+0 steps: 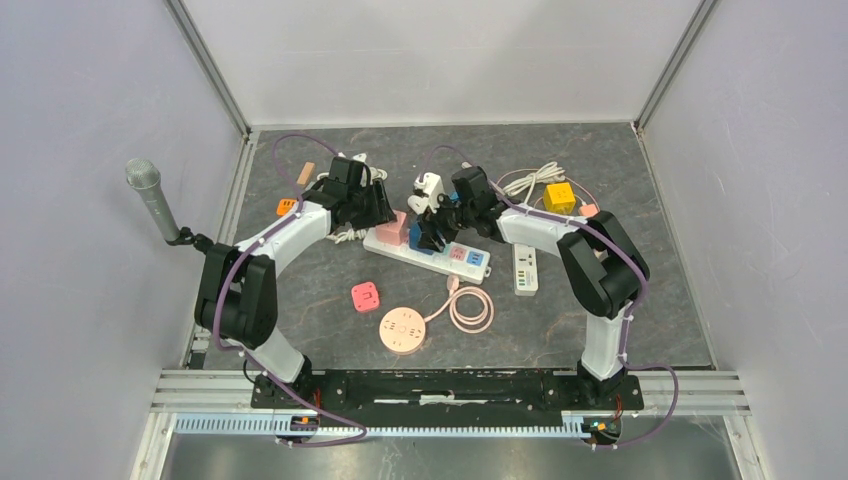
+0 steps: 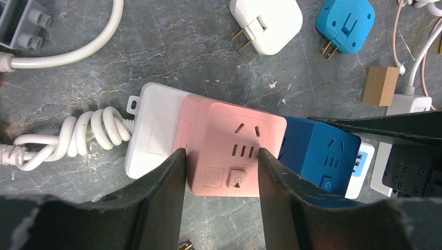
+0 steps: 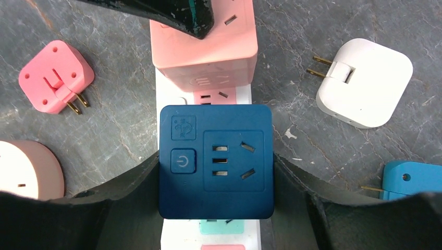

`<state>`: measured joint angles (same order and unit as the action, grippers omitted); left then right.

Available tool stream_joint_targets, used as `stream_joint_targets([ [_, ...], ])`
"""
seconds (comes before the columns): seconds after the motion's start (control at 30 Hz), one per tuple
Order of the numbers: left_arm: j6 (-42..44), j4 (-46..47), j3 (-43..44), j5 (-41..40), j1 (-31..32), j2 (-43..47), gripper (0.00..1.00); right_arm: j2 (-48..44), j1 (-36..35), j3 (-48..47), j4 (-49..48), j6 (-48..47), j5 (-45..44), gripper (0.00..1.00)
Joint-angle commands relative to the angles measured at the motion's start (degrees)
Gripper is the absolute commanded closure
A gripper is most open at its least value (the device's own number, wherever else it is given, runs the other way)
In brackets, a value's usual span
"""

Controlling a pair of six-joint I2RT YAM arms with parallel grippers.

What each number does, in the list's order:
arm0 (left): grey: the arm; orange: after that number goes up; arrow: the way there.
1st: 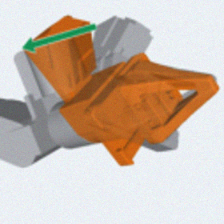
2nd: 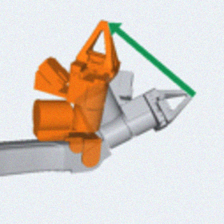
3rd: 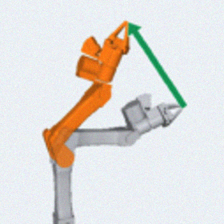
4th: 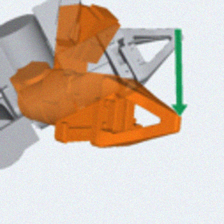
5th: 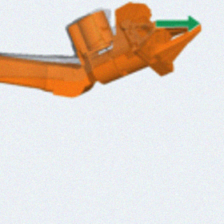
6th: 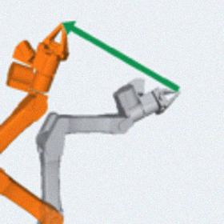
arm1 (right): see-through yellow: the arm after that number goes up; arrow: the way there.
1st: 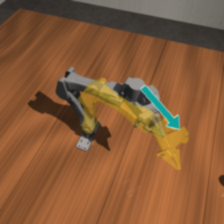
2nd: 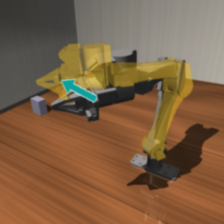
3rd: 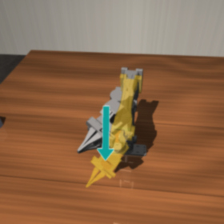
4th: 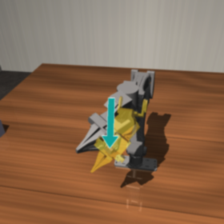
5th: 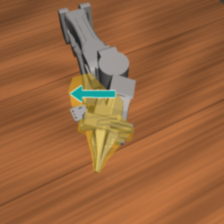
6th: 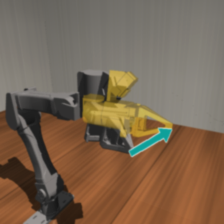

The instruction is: Pull the plug off the socket

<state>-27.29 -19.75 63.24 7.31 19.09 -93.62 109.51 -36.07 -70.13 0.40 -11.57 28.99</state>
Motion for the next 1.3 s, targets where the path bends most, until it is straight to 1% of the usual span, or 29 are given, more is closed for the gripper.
stream_joint_targets([
  [0.0, 3.2, -12.1, -2.7, -6.2, 0.3, -4.5, 0.55, 0.3, -0.1, -4.3, -8.2, 7.1, 8.6, 1.00],
  [0.1, 3.0, -12.1, -2.9, -6.0, 0.3, -4.6, 0.55, -0.4, -1.0, -4.9, -4.1, 2.2, 3.9, 1.00],
  [0.23, 2.7, -12.1, -3.1, -5.6, 0.4, -4.9, 0.57, -2.7, -3.1, -3.1, -2.3, -4.8, -4.4, 1.00],
  [0.37, 2.5, -12.1, -3.1, -5.2, 0.5, -5.2, 0.59, -3.7, -3.1, -2.4, -2.4, -6.4, -6.2, 1.00],
  [0.43, 2.4, -12.1, -3.3, -4.7, 0.6, -5.4, 0.60, -3.7, -2.7, -3.0, -2.6, -5.3, -4.9, 1.00],
  [0.6, 1.7, -12.0, -4.3, -3.5, 1.4, -6.3, 0.62, -3.4, -1.6, -3.6, -4.0, -2.1, 6.0, 1.00],
  [0.67, 1.5, -12.0, -4.8, -3.5, 1.6, -6.7, 0.62, -3.4, -1.6, -3.0, -4.7, -1.4, 7.7, 1.00],
  [0.73, 1.1, -12.0, -5.2, -3.6, 1.7, -6.8, 0.63, -3.4, -1.9, -2.4, -4.8, -1.8, 5.8, 1.00],
  [0.87, 1.0, -12.0, -5.7, -3.4, 2.0, -6.8, 0.64, -4.3, -2.7, -2.4, -2.7, -5.9, -2.9, 1.00],
  [0.97, 1.2, -12.1, -5.8, -3.2, 2.2, -7.1, 0.65, -5.1, -2.4, -3.2, -2.8, -6.1, -2.8, 1.00],
  [1.13, 1.4, -12.1, -5.5, -3.2, 2.2, -7.1, 0.66, -5.3, -0.5, -2.9, -8.3, 1.4, 7.5, 1.00],
  [1.27, 1.4, -12.1, -5.6, -3.3, 2.1, -7.3, 0.66, -4.6, -0.2, -1.5, -13.5, 6.4, 12.5, 1.00],
])
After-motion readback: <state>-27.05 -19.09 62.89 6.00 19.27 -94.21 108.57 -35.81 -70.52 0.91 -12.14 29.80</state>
